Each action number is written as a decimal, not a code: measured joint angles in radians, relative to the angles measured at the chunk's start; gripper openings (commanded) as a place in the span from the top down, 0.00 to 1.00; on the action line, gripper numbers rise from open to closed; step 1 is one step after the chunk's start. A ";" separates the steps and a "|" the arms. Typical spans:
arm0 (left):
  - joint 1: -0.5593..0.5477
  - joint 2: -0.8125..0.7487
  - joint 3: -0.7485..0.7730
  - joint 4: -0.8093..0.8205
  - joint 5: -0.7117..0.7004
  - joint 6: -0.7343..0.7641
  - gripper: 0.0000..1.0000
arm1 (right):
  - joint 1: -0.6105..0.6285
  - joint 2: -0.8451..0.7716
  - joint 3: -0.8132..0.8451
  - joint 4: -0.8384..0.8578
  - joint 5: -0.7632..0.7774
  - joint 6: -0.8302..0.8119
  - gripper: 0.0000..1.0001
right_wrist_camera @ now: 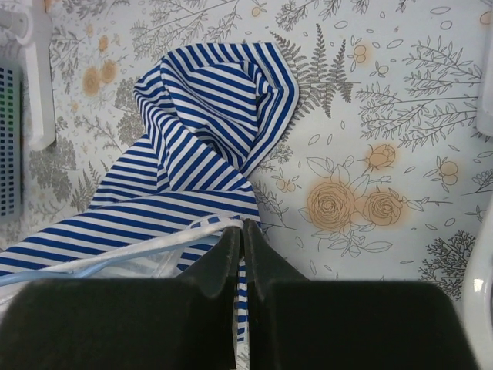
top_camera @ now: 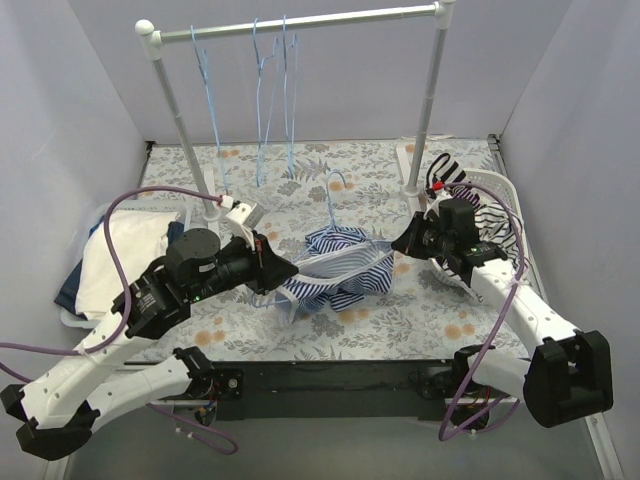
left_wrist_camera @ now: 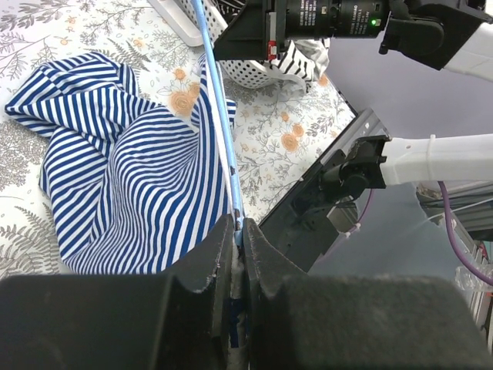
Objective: Remove the tank top from the hanger
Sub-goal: Remove the tank top from the hanger, then place the hanger at the clothesline, then pick up the tank top from the center of the board.
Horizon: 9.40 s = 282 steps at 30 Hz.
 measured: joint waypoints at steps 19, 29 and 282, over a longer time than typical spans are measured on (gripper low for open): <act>0.004 0.050 -0.001 0.201 -0.041 0.006 1.00 | 0.018 -0.086 -0.041 -0.031 -0.122 -0.096 0.52; 0.006 0.164 -0.041 0.193 -0.055 0.015 1.00 | 0.125 -0.218 0.041 -0.050 0.049 -0.113 0.52; -0.033 0.108 0.148 0.098 -0.663 0.079 0.02 | 0.448 0.562 0.226 0.265 -0.175 -0.128 0.01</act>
